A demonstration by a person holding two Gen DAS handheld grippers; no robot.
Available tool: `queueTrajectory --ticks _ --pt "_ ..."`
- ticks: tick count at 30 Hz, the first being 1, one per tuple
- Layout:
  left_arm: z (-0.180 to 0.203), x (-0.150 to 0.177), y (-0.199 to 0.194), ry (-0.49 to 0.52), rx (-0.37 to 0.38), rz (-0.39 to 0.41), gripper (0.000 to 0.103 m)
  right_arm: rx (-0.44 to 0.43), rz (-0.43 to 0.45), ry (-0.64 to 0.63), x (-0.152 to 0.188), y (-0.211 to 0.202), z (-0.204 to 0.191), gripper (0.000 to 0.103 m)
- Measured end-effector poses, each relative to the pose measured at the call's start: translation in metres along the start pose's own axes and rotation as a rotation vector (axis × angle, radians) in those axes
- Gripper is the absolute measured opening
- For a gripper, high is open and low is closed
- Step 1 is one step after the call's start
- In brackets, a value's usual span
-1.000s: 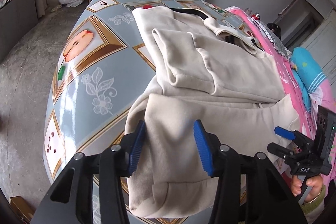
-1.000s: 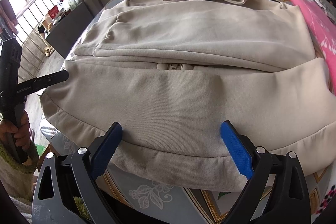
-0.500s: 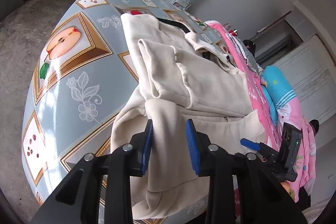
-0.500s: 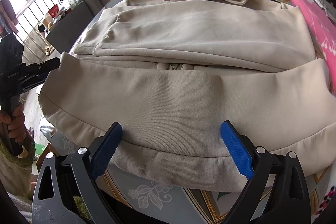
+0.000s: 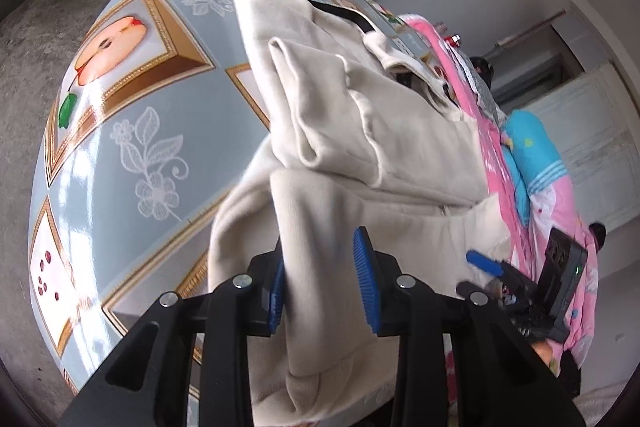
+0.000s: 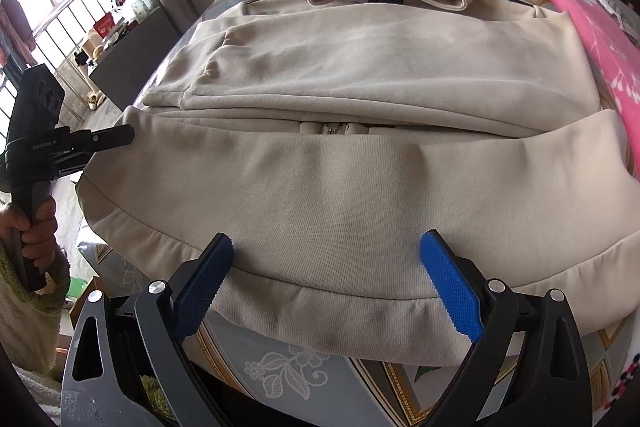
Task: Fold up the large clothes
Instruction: 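Move the left gripper to the jacket's side edge and grasp it, then grasp the jacket side edge with the right gripper beside the left gripper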
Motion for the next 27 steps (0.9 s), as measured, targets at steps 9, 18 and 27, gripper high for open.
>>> queueTrajectory --ticks 9,18,27 --pt "0.014 -0.001 0.012 0.131 -0.161 -0.048 0.03 -0.005 0.008 -0.001 -0.001 0.0 0.0 0.091" --pt "0.021 0.006 0.012 0.162 -0.274 0.015 0.016 -0.03 0.015 0.016 0.001 -0.004 0.006 0.091" --pt "0.047 0.017 0.024 0.341 -0.512 0.023 0.012 0.001 0.122 0.214 0.004 -0.051 0.094 0.084"
Point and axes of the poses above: each gripper's, at about its wrist camera, not at the fingertips, and y roughly the way its jaws point, z to its right, x to its underside, the point moved 4 cm from there along y, roughly the way its jaws point, and after that the axes turned 8 degrees about x, right-handed, at the moved point
